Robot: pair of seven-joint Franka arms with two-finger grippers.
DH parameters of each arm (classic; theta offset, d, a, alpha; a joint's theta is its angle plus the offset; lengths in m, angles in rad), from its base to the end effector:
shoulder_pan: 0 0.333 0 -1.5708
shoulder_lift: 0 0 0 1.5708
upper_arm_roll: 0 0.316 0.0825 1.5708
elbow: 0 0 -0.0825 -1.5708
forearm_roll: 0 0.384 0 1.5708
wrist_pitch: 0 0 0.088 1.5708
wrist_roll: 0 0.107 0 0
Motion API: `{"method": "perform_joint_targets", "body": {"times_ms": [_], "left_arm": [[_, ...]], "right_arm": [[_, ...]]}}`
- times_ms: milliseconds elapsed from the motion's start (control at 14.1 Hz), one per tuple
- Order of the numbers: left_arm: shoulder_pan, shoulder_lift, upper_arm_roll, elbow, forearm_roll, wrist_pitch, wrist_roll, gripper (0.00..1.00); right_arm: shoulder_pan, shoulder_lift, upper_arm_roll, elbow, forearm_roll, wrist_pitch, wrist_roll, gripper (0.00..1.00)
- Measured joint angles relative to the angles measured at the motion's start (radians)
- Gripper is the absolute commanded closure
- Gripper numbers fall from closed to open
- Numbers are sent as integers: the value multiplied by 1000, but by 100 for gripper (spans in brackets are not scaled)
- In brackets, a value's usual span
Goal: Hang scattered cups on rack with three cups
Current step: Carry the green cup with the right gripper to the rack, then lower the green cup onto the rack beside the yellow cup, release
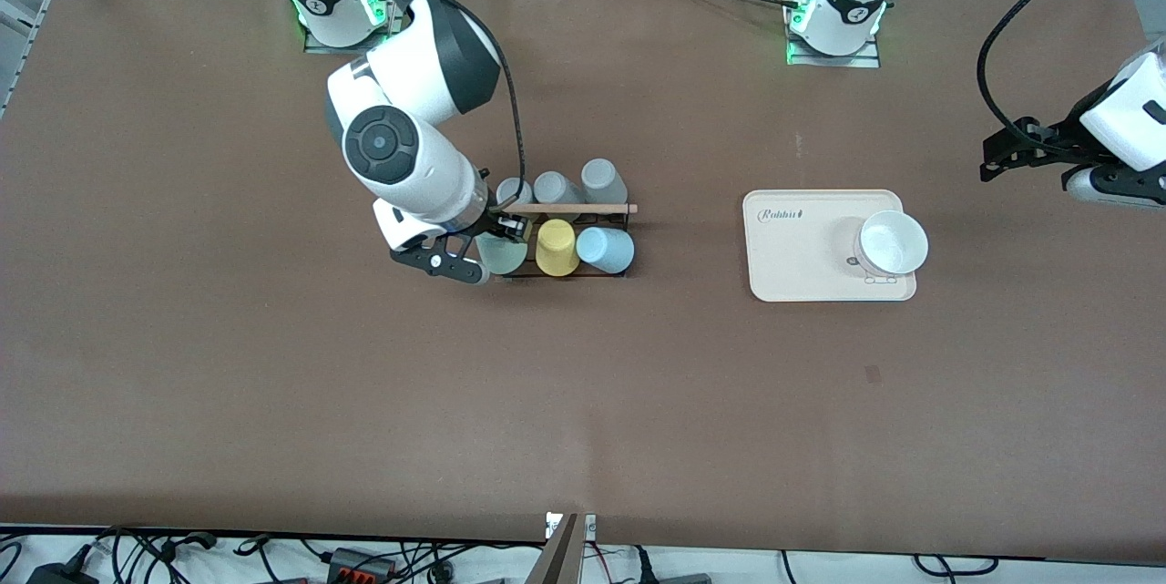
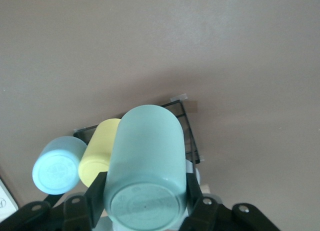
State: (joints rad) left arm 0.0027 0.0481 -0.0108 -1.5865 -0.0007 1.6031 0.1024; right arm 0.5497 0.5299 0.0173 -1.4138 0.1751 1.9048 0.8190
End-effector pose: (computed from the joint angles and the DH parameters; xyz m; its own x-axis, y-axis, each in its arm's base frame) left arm 0.5706 -0.0046 0.5928 0.9934 -0.1103 -0.0312 -0.1102 -0.9939 0.0044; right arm 0.5872 0.3862 0.3917 0.9414 -0.2998 -0.1548 -0.3150 -0.9453 -0.0845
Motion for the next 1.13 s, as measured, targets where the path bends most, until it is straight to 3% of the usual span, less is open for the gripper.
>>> {"method": "perform_joint_targets", "body": {"times_ms": [1135], "left_arm": [[0, 0, 0, 0, 0, 0, 0, 0]], "right_arm": [[21, 87, -9, 20, 0, -41, 16, 74]]}}
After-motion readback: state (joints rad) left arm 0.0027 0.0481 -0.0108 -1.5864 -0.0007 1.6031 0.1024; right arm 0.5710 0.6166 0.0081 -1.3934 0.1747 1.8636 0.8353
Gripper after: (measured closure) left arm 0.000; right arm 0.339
